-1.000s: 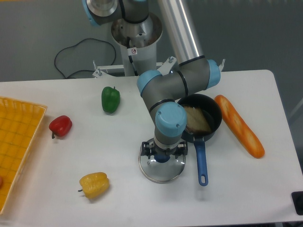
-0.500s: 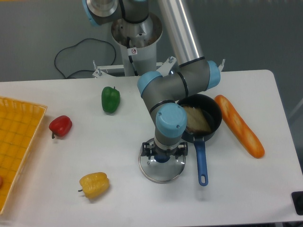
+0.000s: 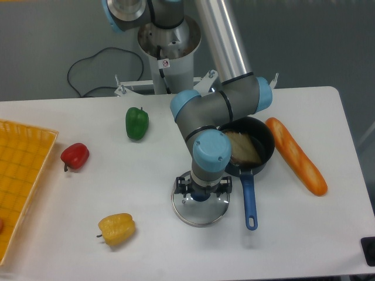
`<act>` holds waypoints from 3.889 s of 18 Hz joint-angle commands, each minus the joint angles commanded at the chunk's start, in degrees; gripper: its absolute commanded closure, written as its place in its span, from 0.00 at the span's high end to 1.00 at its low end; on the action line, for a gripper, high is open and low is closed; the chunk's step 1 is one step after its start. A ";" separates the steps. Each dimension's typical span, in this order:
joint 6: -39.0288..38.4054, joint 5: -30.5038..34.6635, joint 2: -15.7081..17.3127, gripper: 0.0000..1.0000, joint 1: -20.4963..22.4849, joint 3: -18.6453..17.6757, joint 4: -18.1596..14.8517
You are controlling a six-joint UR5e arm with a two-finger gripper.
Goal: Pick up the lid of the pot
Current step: 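Close the gripper on the blue knob of the glass lid, then lift the glass lid by its knob and carry it toward the yellow pepper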
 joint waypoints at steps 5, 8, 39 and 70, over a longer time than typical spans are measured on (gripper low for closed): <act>0.09 0.09 0.00 0.87 -0.09 0.00 -0.09; 0.18 0.09 0.09 0.79 -0.09 0.00 -0.09; 6.41 -0.26 2.99 0.41 -2.02 0.26 -0.70; 36.38 2.46 10.90 0.41 -12.30 2.81 -6.94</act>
